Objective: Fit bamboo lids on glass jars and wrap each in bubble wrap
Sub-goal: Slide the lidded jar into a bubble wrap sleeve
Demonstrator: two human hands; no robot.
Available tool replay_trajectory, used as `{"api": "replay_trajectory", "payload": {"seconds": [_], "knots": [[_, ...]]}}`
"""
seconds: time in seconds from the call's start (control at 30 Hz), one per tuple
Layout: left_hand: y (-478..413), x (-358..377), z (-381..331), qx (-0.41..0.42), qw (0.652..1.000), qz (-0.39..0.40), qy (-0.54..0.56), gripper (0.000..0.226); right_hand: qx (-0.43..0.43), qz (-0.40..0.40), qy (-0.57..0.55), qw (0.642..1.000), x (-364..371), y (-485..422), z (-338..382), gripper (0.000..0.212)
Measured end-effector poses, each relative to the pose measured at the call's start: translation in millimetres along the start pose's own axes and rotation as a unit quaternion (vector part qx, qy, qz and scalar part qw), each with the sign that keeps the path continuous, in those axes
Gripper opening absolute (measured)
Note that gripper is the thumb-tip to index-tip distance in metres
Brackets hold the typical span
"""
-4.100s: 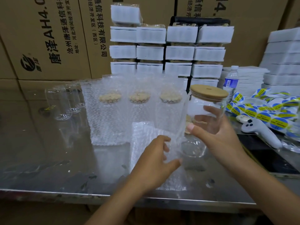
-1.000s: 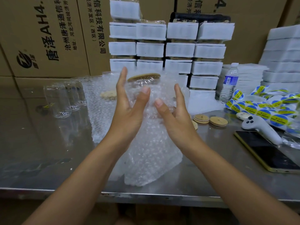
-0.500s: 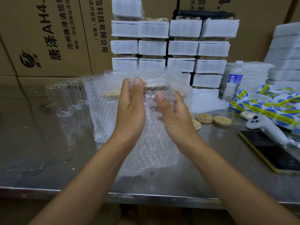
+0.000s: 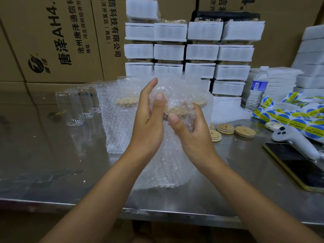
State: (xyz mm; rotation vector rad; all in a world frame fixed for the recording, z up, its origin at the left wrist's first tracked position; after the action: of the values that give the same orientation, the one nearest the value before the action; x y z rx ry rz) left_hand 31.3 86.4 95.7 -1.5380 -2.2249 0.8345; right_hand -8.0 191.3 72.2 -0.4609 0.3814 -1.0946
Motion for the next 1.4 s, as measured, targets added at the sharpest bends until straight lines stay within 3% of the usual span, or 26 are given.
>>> {"api": "replay_trajectory", "payload": {"seconds": [0.1, 0.23, 0.43, 0.57, 0.63, 0.73, 0.83, 1.0, 1.2, 1.3, 1.4], "knots": [[2, -1, -1, -0.006, 1.000, 0.002, 0.009, 0.044, -0.005, 0.022, -0.006, 1.000, 1, 1, -2, 0.087], [4, -10, 1, -0.011, 0.998, -0.024, 0.057, 0.074, -0.026, 0.026, -0.020, 0.999, 3, 1, -6, 0.072], [11, -23, 17, -0.049, 0.996, -0.031, 0.061, 0.086, -0.044, -0.030, -0.005, 0.999, 0, 3, -7, 0.070], [25, -32, 30, -0.050, 0.995, 0.081, 0.012, 0.114, -0.050, -0.046, -0.016, 0.998, -5, 1, -6, 0.064], [33, -28, 41, -0.068, 0.986, 0.152, -0.002, 0.109, -0.054, -0.044, -0.018, 0.997, -5, 0, -3, 0.062], [41, -22, 51, -0.096, 0.977, 0.188, -0.029, 0.091, -0.068, -0.037, -0.008, 0.997, 0, -1, 3, 0.049], [41, -24, 52, -0.101, 0.980, 0.166, -0.040, 0.082, -0.084, -0.039, -0.019, 0.996, 3, 0, 9, 0.048], [38, -29, 50, -0.097, 0.983, 0.153, -0.035, 0.089, -0.109, -0.027, -0.018, 0.993, 6, -4, 21, 0.039], [38, -46, 50, -0.109, 0.988, 0.107, 0.037, 0.071, -0.070, 0.009, -0.044, 0.997, 7, -16, 19, 0.084], [42, -68, 50, -0.113, 0.989, 0.052, 0.075, 0.075, -0.052, 0.023, -0.062, 0.996, 13, -16, 9, 0.078], [46, -104, 47, -0.096, 0.993, 0.001, 0.068, 0.091, -0.038, 0.035, -0.057, 0.997, 24, -11, -11, 0.057]]}}
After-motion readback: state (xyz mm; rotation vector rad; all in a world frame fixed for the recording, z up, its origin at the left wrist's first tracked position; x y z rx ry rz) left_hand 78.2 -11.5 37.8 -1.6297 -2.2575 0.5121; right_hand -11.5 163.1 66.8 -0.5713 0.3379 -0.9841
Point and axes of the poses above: each hand's wrist, its own y-axis away from the middle knuckle, its own x-axis out of the palm, z = x × y, the point moved 5 cm from there along -y, towards the middle knuckle, and after that the axes turned 4 degrees about z, right-handed, at the moved point
